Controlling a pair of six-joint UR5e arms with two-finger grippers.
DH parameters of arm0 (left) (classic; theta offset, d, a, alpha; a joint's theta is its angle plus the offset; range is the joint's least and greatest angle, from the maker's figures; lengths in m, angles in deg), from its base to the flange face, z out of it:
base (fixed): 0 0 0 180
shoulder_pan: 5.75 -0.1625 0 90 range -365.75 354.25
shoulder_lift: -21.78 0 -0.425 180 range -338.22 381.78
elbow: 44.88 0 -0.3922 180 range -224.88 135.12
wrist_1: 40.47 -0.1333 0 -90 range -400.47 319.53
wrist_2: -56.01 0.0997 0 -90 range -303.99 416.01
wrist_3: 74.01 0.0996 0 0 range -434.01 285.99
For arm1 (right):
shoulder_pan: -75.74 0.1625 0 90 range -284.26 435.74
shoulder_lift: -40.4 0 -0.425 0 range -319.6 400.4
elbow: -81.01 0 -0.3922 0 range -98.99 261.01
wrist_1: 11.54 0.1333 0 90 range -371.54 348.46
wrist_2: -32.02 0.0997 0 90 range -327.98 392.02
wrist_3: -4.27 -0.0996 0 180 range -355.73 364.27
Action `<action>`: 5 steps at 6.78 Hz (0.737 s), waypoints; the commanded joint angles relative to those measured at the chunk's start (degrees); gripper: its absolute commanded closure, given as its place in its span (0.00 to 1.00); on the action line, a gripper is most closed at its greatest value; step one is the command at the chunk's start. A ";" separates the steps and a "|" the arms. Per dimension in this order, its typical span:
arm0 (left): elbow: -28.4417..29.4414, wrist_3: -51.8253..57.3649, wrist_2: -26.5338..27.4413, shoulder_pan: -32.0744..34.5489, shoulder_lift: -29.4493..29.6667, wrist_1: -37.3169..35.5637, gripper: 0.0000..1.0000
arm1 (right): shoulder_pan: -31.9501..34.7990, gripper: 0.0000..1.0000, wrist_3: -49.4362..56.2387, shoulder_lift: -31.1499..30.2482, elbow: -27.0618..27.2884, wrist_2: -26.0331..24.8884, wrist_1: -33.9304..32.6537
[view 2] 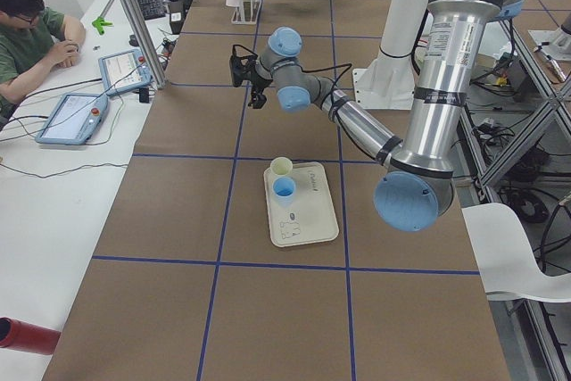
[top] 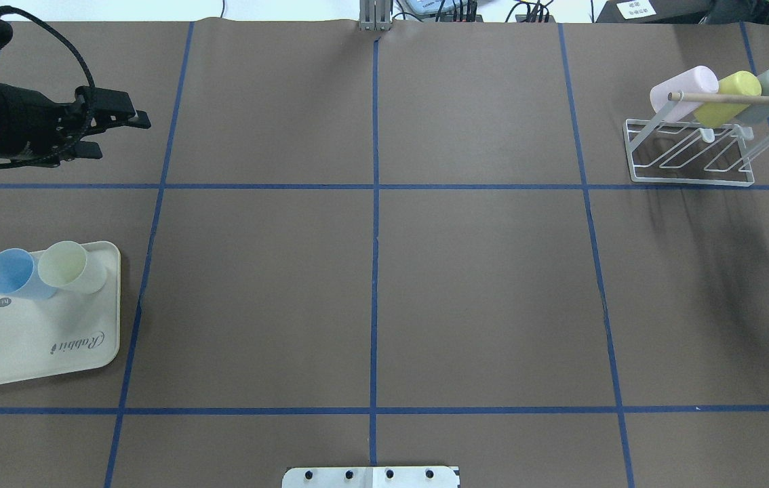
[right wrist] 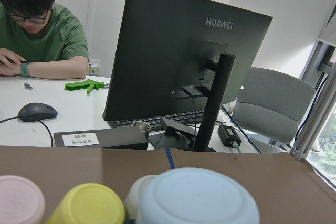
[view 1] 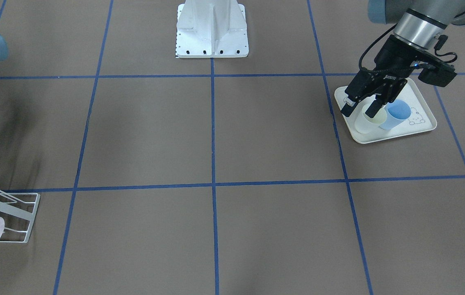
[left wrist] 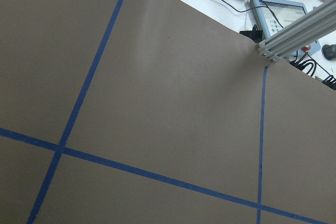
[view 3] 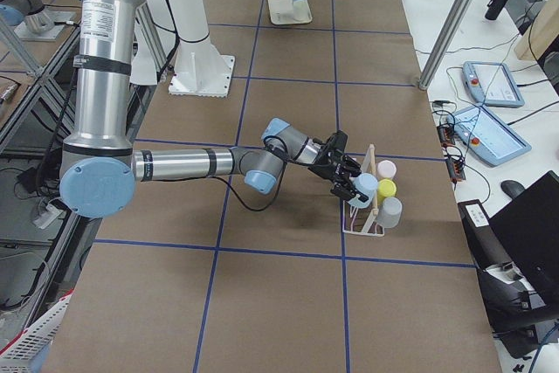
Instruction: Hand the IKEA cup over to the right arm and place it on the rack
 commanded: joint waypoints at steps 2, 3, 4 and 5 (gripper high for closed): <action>-0.08 -0.09 -0.10 0.11 -0.37 0.14 0.00 | -0.62 1.00 0.02 0.85 -1.25 -0.06 -0.01; -0.09 -0.09 -0.10 0.11 -0.54 0.14 0.00 | -0.62 1.00 0.02 0.94 -1.86 -0.06 -0.01; -0.09 -0.09 -0.10 0.11 -1.15 0.48 0.00 | -0.79 1.00 0.02 0.94 -2.30 -0.06 -0.01; -0.17 -0.09 -0.10 0.11 -1.16 0.49 0.00 | -0.97 0.44 0.02 0.94 -2.57 -0.06 -0.01</action>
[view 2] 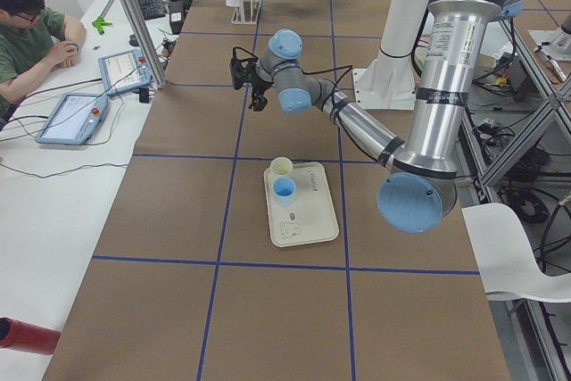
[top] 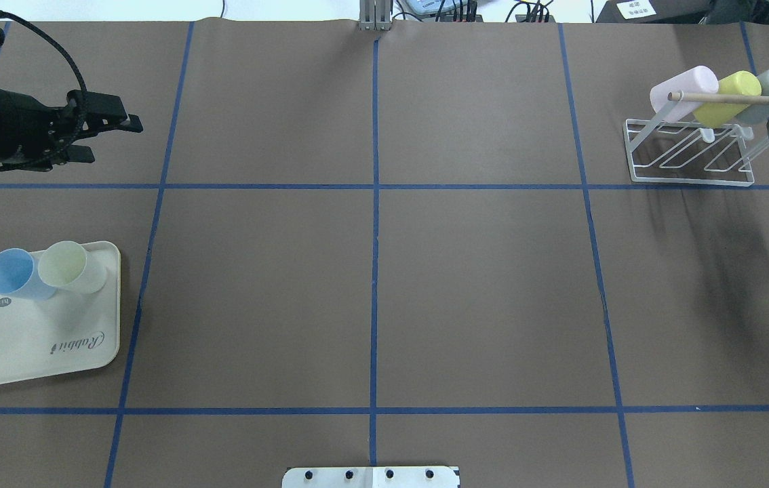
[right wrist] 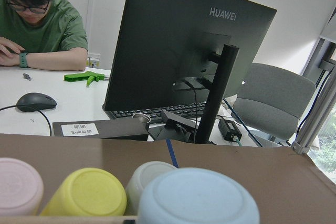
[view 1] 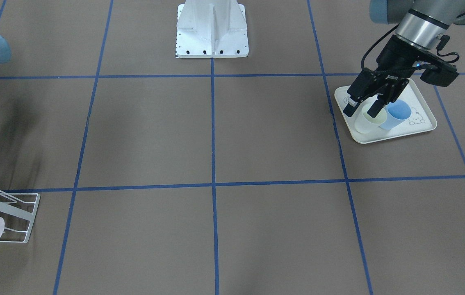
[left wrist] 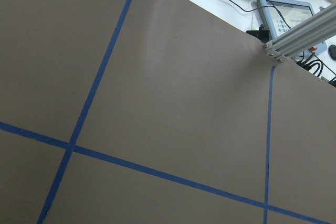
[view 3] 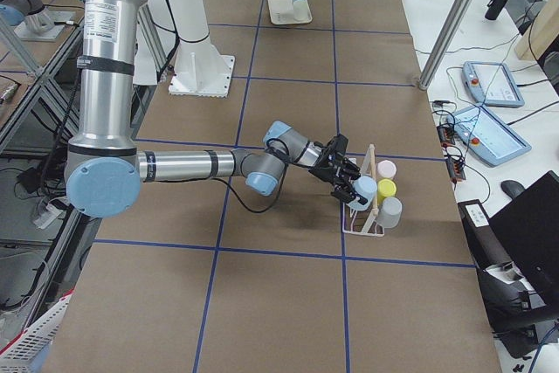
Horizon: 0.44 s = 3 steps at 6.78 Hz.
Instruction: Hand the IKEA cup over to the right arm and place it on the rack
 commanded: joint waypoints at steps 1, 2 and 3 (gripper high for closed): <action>-0.15 0.00 -0.09 0.00 -0.21 0.10 0.00 | -0.36 0.01 0.00 0.04 -0.33 0.00 0.09; -0.15 0.00 -0.09 0.09 -0.21 0.10 0.00 | -0.36 0.00 0.00 0.04 -0.33 0.00 0.09; -0.24 0.00 -0.09 0.09 -0.21 0.10 0.00 | -0.27 0.00 0.00 0.56 -0.16 0.00 0.09</action>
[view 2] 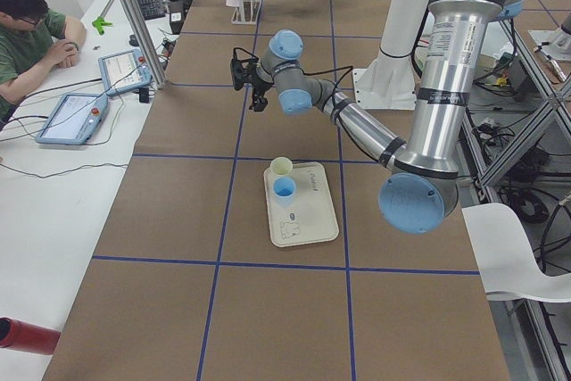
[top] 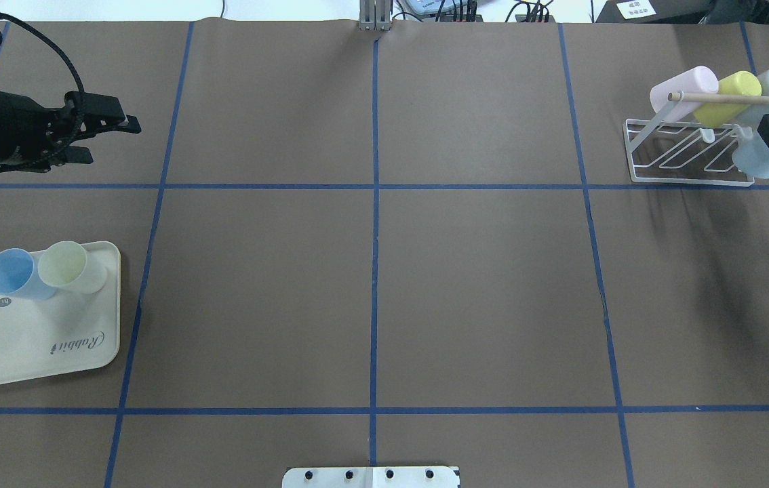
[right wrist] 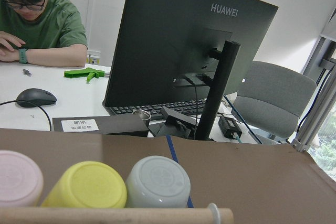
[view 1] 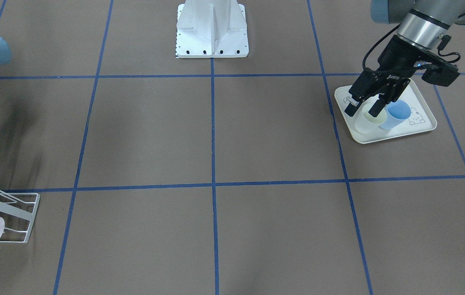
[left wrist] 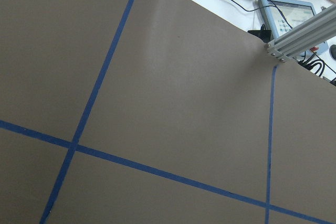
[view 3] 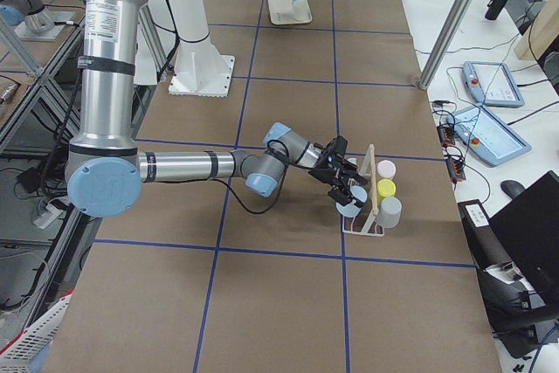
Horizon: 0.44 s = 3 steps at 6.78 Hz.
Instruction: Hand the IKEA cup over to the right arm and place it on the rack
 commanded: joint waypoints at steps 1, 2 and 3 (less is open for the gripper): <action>-0.43 0.00 -0.10 0.29 -0.01 0.00 0.00 | 0.03 0.00 0.09 0.38 0.39 0.00 1.32; -0.52 0.09 -2.88 2.12 -0.88 -0.34 0.00 | 0.11 0.00 0.78 0.38 0.48 0.00 6.55; -0.43 2.70 -6.30 4.84 -2.80 -0.52 0.00 | 0.20 0.00 0.18 0.38 3.00 0.00 7.82</action>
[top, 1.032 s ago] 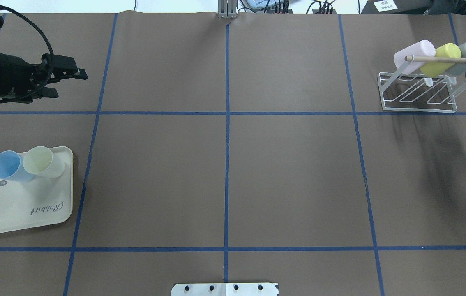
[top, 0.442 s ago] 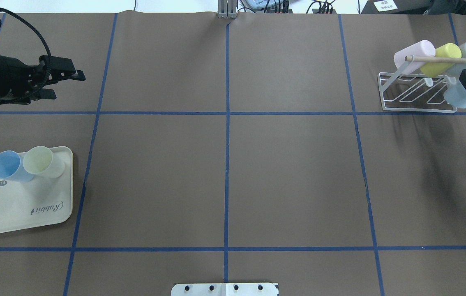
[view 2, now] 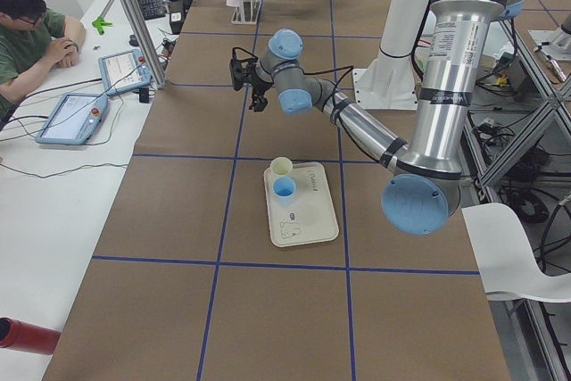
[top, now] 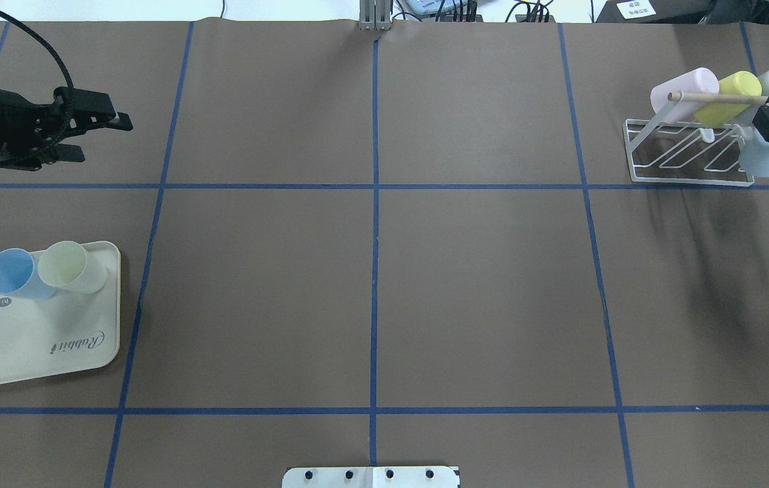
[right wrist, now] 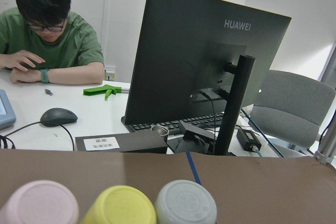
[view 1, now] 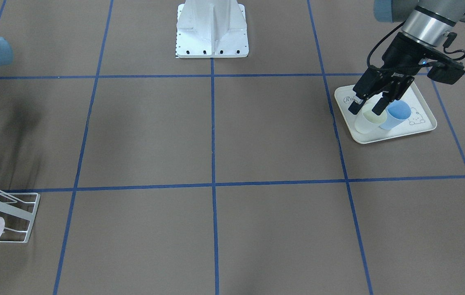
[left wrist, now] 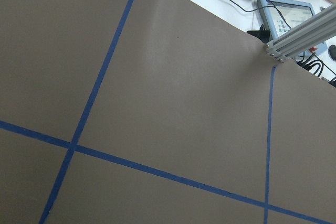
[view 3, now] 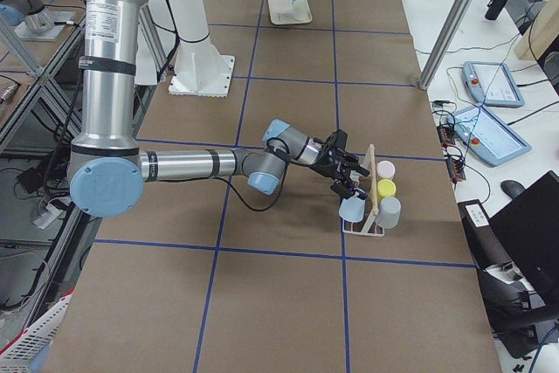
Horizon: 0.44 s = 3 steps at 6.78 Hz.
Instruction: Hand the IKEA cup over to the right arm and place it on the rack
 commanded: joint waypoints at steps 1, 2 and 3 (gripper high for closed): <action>0.08 10.15 -6.49 5.49 -6.46 -0.33 0.00 | 0.17 0.00 -0.83 -0.32 5.79 0.17 2.54; 0.43 18.59 -8.08 7.35 -11.56 -0.51 0.00 | 0.09 0.00 -5.36 -0.32 8.44 2.35 2.53; 1.48 25.37 -10.10 8.06 -16.13 -0.77 0.00 | 0.09 0.00 -9.85 -0.24 11.07 5.07 2.45</action>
